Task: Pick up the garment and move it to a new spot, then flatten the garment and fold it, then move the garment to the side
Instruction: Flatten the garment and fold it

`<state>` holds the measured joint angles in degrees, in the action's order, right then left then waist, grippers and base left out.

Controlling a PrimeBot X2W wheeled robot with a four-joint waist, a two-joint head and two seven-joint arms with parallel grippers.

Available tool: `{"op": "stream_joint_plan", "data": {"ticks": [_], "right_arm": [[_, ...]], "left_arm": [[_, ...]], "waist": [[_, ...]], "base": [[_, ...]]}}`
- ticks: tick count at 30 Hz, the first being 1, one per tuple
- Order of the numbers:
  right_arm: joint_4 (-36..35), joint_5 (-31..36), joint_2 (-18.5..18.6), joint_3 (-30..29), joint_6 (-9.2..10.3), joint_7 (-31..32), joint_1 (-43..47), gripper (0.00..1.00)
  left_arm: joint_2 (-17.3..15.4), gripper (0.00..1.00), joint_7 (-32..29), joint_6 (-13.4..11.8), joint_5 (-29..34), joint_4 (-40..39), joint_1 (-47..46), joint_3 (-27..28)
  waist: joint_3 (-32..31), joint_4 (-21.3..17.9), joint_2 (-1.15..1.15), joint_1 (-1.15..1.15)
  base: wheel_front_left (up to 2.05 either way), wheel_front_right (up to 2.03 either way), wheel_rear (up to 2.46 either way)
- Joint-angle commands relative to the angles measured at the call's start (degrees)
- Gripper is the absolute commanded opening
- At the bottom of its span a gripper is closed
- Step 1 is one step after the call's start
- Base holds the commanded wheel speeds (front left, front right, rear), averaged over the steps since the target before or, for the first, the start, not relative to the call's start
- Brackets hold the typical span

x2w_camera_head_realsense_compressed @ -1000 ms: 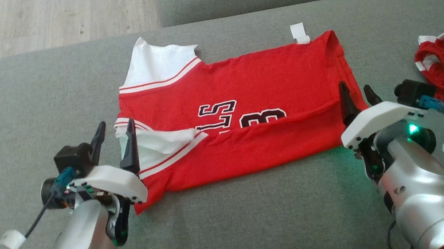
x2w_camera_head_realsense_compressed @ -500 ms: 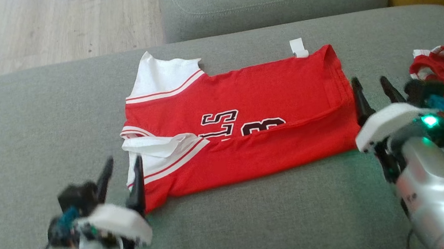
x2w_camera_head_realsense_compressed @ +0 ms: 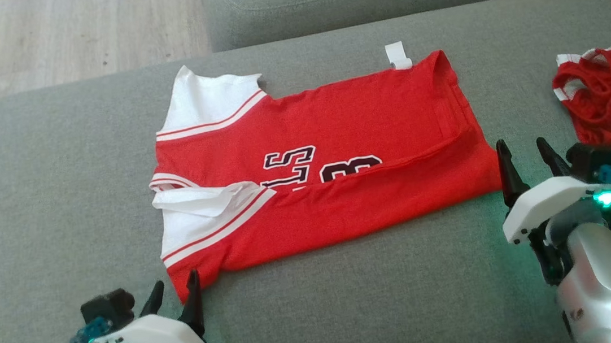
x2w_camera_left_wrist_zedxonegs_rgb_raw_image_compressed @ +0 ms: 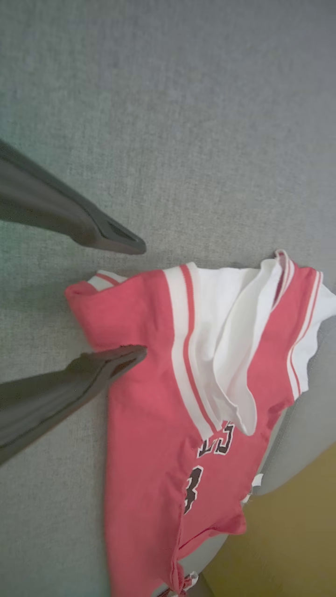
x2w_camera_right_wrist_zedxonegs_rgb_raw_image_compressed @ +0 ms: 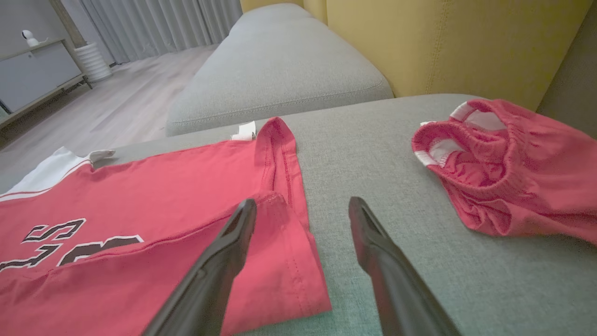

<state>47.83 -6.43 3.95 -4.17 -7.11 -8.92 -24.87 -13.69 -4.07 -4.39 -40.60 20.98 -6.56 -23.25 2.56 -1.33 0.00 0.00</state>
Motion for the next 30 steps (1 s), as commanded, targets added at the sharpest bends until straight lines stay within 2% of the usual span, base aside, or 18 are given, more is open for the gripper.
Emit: {"op": "stream_joint_plan", "data": {"ticks": [1, 4, 5, 6, 8, 11, 17, 27, 28, 30], "right_arm": [[-3.2, 0.5, -0.7, 1.0, -0.37, 1.2, 0.1, 1.0], [-5.7, 1.1, -0.9, 0.8, -0.37, 4.2, 1.3, 1.0], [-6.3, 1.3, -0.9, 0.7, -0.37, 5.1, 1.6, 1.0], [-6.8, 1.6, -1.0, 0.5, -0.37, 6.0, 1.8, 1.0], [-7.5, 2.3, -1.0, 0.2, -0.37, 7.6, 2.1, 1.0], [-7.8, 3.1, -1.0, -0.4, -0.37, 9.4, 2.2, 1.0], [-5.0, 1.5, -1.1, -1.2, -0.37, 12.8, 1.2, 1.0], [2.6, 0.2, -1.1, -4.3, -0.37, 13.1, -3.8, 1.0], [3.7, 0.4, -1.1, -4.5, -0.37, 13.3, -4.3, 0.89], [5.5, 0.3, -1.1, -4.5, -0.37, 13.2, -5.1, 0.47]], "left_arm": [[-0.3, 1.0, -0.9, -0.4, -1.3, -1.4, -1.7, 2.9], [0.4, 1.0, -2.6, -0.7, -3.1, -0.2, -1.9, 3.5], [0.5, 0.92, -3.0, -0.7, -3.4, 0.2, -2.1, 3.5], [0.7, 0.77, -3.4, -0.8, -3.8, 0.6, -2.2, 3.6], [1.1, 0.41, -3.8, -0.7, -4.4, 1.1, -2.6, 3.7], [1.4, 0.0, -3.6, -0.4, -4.6, 1.7, -3.2, 3.6], [1.6, 0.0, -1.7, 0.2, -3.9, 1.4, -4.7, 3.2], [1.2, 0.0, -0.7, 0.2, -2.9, -0.5, -6.3, 2.7], [1.2, 0.0, -0.7, 0.2, -2.8, -0.7, -6.4, 2.6], [1.1, 0.0, -0.4, 0.1, -2.4, -1.0, -6.5, 2.3]], "waist": [[0.6, -0.5, 0.0, 0.0], [1.2, -0.9, 0.0, 0.0], [1.4, -0.9, 0.0, 0.0], [1.6, -1.0, 0.0, 0.0], [2.0, -0.9, 0.0, 0.0], [2.4, -0.6, 0.0, 0.0], [3.0, 0.6, 0.0, 0.0], [4.4, 2.2, 0.0, 0.0], [4.4, 2.4, 0.0, 0.0], [4.5, 2.6, 0.0, 0.0]], "base": [[0.0, 0.0, 0.0], [0.0, 0.0, 0.0], [0.0, 0.0, 0.0], [0.0, 0.0, 0.0], [0.0, 0.0, 0.0], [0.0, 0.0, 0.0], [0.0, 0.0, 0.0], [0.0, 0.0, 0.0], [0.0, 0.0, 0.0], [0.0, 0.0, 0.0]]}}
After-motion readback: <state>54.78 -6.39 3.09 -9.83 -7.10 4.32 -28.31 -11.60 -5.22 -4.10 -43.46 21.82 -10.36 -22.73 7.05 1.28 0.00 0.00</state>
